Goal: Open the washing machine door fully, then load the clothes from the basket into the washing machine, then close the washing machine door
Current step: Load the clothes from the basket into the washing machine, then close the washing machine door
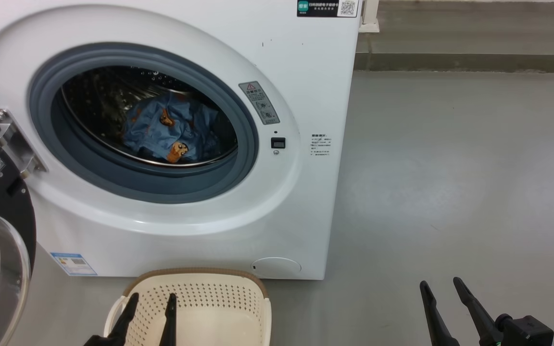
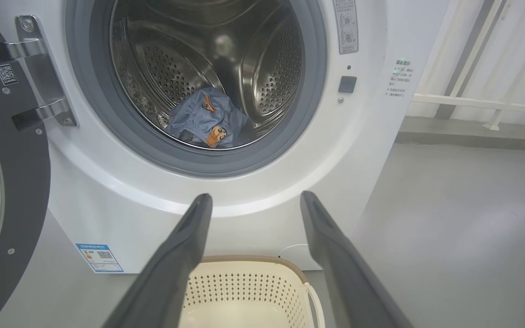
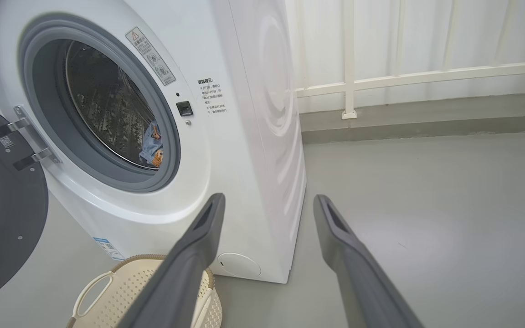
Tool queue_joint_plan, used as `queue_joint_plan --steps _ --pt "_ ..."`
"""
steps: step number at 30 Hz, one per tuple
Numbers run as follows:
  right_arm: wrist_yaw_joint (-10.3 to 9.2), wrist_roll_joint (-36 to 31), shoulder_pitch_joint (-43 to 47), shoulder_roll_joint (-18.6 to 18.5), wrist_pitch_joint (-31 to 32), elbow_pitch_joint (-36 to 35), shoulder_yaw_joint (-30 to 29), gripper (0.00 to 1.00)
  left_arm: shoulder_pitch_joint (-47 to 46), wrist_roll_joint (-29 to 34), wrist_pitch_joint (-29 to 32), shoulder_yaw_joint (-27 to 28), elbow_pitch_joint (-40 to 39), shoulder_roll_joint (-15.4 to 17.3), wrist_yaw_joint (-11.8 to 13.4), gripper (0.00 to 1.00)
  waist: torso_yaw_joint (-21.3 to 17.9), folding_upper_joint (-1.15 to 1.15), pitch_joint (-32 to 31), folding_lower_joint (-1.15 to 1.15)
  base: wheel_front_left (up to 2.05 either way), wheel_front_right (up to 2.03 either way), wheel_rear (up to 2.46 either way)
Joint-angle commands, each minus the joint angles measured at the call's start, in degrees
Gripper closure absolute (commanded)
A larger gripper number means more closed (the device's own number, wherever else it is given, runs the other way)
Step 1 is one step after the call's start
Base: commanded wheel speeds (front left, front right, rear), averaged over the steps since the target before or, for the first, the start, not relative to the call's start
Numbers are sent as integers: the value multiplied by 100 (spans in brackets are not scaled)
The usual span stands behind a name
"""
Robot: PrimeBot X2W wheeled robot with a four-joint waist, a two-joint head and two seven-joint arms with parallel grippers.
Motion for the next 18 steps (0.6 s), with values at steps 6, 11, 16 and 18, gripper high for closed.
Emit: queue_joint_plan --steps 6,11,16,18 --pt "9 30 -138 -46 -70 -122 123 0 -140 107 -32 238 -114 -4 -49 0 1 0 3 0 0 0 0" --pt "9 31 -142 -46 -69 -120 124 0 -146 117 -32 257 -116 -13 -67 0 3 0 7 0 0 0 0" --pt "9 23 -144 -46 -66 -116 129 0 -142 128 -32 271 -115 -22 -85 0 -2 0 5 0 0 0 0" --pt "9 22 -144 -46 -68 -116 132 0 -137 124 -32 274 -115 -25 -91 0 -3 0 3 0 0 0 0"
